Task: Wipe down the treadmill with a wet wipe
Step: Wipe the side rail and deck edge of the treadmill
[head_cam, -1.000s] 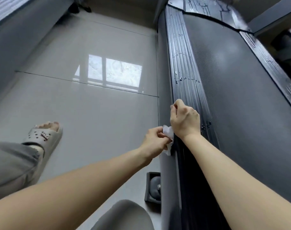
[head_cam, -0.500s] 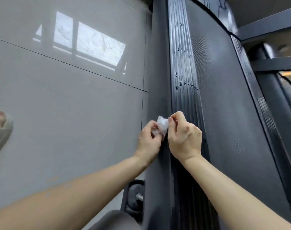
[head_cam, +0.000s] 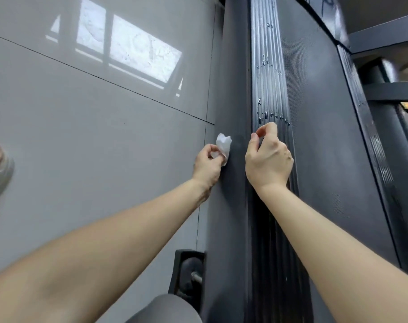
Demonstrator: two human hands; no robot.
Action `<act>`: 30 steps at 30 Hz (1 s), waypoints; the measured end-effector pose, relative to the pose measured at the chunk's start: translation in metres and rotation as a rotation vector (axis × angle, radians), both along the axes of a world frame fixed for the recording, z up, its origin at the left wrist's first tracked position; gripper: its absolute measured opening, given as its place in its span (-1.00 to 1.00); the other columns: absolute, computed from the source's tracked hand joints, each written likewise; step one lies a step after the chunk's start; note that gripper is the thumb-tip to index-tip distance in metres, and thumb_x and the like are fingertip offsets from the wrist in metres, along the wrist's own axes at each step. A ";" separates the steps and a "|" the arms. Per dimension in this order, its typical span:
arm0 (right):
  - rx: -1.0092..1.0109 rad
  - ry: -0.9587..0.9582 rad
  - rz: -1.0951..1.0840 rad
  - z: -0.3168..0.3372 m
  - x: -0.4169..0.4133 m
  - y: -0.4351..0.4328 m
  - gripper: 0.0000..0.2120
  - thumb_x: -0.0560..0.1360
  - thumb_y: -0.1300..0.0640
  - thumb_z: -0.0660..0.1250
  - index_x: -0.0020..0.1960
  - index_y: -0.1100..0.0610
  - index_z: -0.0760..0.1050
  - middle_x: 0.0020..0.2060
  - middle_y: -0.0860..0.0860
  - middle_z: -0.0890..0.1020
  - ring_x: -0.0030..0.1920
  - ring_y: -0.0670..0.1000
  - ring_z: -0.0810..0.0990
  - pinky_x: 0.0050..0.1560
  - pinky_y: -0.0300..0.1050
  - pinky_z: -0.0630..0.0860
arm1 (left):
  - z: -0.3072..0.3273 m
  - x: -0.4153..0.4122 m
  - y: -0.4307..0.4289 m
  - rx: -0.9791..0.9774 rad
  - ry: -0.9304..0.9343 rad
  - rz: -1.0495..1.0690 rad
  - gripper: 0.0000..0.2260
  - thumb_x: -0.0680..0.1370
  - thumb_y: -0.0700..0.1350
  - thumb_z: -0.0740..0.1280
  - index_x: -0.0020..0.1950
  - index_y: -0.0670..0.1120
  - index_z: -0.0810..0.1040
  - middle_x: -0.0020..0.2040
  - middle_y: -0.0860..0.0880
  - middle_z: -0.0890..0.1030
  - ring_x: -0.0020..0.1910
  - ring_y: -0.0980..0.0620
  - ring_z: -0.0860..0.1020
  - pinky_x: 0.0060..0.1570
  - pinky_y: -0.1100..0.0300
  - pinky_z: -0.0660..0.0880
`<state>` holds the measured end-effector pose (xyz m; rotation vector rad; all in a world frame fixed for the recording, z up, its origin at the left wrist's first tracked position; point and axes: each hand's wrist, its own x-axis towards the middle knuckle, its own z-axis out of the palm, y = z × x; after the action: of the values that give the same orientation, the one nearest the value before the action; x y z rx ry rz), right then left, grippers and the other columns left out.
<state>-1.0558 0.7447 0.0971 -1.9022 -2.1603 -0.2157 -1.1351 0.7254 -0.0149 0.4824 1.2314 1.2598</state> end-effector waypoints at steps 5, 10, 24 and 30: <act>0.003 -0.012 -0.012 -0.002 0.002 0.001 -0.83 0.68 0.05 0.15 0.14 0.14 0.40 -0.26 0.03 0.53 -0.26 0.16 0.44 -0.18 -0.01 0.27 | -0.034 0.031 -0.148 -0.271 -0.296 -0.166 -0.64 0.35 -0.20 0.25 0.11 -0.24 0.61 -0.15 -0.11 0.61 -0.17 -0.03 0.54 -0.11 0.16 0.45; 0.008 0.005 0.004 -0.002 0.004 0.002 -0.82 0.68 0.04 0.15 0.15 0.13 0.40 -0.24 0.05 0.58 -0.26 0.16 0.46 -0.17 -0.03 0.28 | -0.026 0.024 -0.088 -0.219 -0.266 -0.118 -0.72 0.56 -0.37 0.14 0.14 -0.21 0.59 -0.09 -0.06 0.63 -0.06 -0.03 0.60 -0.10 0.23 0.49; -0.004 0.031 -0.005 -0.001 0.002 0.001 -0.82 0.67 0.03 0.16 0.16 0.12 0.41 -0.16 0.12 0.66 -0.12 0.26 0.62 -0.15 -0.01 0.33 | 0.002 0.032 -0.148 -0.441 -0.419 -0.194 -0.71 0.76 -0.18 0.04 0.01 -0.16 0.51 -0.46 -0.08 0.56 -0.51 0.06 0.55 -0.52 0.35 0.40; 0.005 0.015 -0.016 -0.001 0.002 0.002 -0.81 0.67 0.03 0.15 0.17 0.11 0.42 -0.14 0.10 0.67 -0.11 0.26 0.62 -0.14 -0.02 0.33 | 0.012 0.019 -0.076 -0.139 -0.015 -0.060 -0.92 0.54 -0.12 0.25 -0.14 0.02 0.44 -0.24 0.07 0.51 -0.22 0.01 0.45 -0.20 0.15 0.37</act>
<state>-1.0537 0.7464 0.0959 -1.9126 -2.1339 -0.2091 -1.1160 0.6495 -0.0033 0.4051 1.2728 1.1169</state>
